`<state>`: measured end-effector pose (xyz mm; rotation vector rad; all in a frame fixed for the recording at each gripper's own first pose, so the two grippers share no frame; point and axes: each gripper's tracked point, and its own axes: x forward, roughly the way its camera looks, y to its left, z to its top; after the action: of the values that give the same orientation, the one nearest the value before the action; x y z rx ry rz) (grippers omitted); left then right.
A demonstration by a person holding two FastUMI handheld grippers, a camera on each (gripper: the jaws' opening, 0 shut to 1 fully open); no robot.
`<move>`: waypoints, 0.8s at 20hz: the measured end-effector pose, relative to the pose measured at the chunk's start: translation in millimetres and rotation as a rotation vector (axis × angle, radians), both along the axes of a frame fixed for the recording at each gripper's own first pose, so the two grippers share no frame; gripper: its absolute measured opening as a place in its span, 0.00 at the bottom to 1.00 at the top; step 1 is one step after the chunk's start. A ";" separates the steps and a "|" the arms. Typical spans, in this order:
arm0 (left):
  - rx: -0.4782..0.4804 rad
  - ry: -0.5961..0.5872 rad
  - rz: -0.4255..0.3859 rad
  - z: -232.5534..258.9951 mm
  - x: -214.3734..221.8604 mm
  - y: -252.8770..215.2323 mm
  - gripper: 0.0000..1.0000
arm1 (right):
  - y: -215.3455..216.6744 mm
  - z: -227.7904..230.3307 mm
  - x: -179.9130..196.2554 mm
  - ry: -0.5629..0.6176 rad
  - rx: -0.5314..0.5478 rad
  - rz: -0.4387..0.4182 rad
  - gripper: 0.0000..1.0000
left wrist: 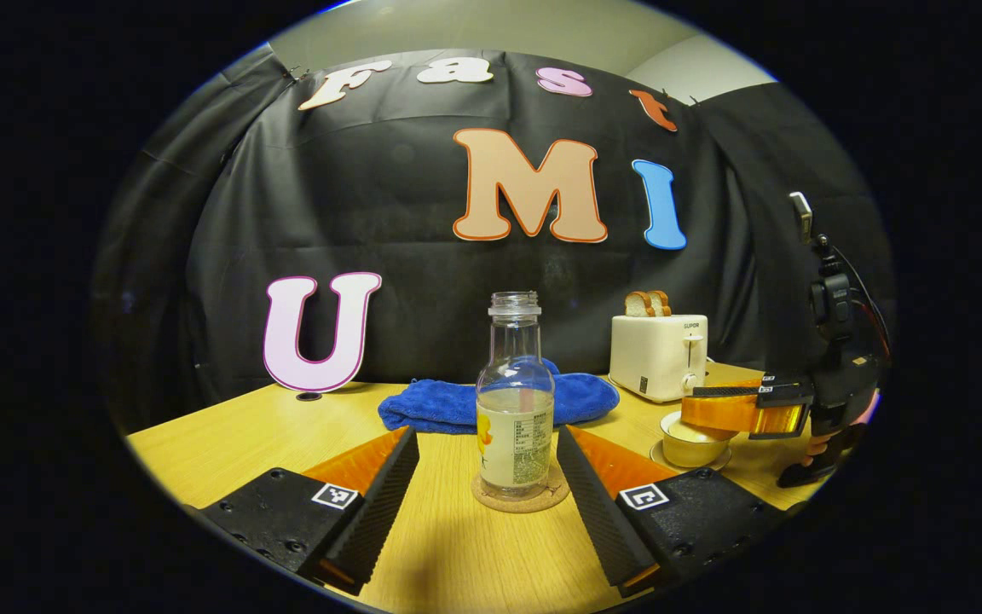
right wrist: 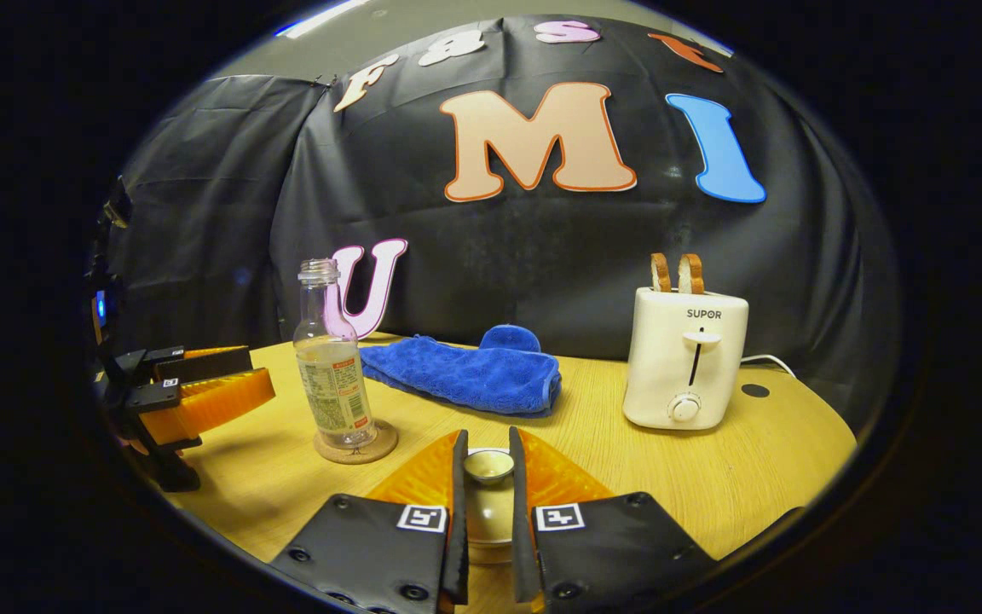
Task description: Open the teacup lid with one hand, grasp the water bottle and pour water into the teacup with the other hand; after pouring, place the water bottle on the coaster and then close the teacup lid.
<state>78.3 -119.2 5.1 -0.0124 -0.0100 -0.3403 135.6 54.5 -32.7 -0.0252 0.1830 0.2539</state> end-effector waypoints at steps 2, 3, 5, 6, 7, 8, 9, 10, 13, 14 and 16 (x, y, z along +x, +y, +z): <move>0.000 0.000 0.000 0.3 0.1 0.0 0.95 | -0.2 -0.4 0.4 0.004 0.010 0.002 0.29; 0.000 0.000 0.000 0.0 0.0 0.2 0.95 | -0.7 -0.2 0.7 0.005 0.012 0.004 0.31; 0.000 0.000 0.000 -0.1 0.2 0.2 0.95 | 0.2 -0.2 0.1 0.006 0.012 0.007 0.33; 0.000 0.000 0.001 0.0 -0.1 0.2 0.95 | 1.7 0.2 -3.0 0.005 0.013 0.019 0.46; 0.000 0.000 0.000 0.3 -0.6 0.3 0.95 | 3.4 -0.5 -3.4 0.003 0.010 0.025 0.59; 0.000 0.000 0.000 0.5 -0.2 0.5 0.95 | 2.2 -1.4 -3.8 0.008 0.009 0.022 0.72; 0.000 0.000 0.000 0.2 -0.1 0.2 0.94 | 1.7 -3.2 -6.0 0.015 0.009 0.023 0.84; 0.000 0.000 0.000 0.5 -0.5 0.2 0.94 | 1.1 -3.2 -9.6 0.021 0.006 0.021 0.97; 0.000 0.001 0.000 0.4 -0.3 0.4 0.95 | -3.2 0.3 -21.7 0.007 0.007 0.011 0.98; 0.000 0.001 0.000 0.6 -0.4 0.2 0.95 | -6.0 2.2 -26.2 -0.005 0.011 0.003 0.99; 0.000 0.001 0.000 0.6 -1.0 0.2 0.95 | -11.5 9.4 -34.4 -0.041 0.022 -0.018 0.99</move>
<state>77.3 -119.0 5.7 -0.0127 -0.0093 -0.3400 101.2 42.9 -23.3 -0.0064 0.1399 0.2372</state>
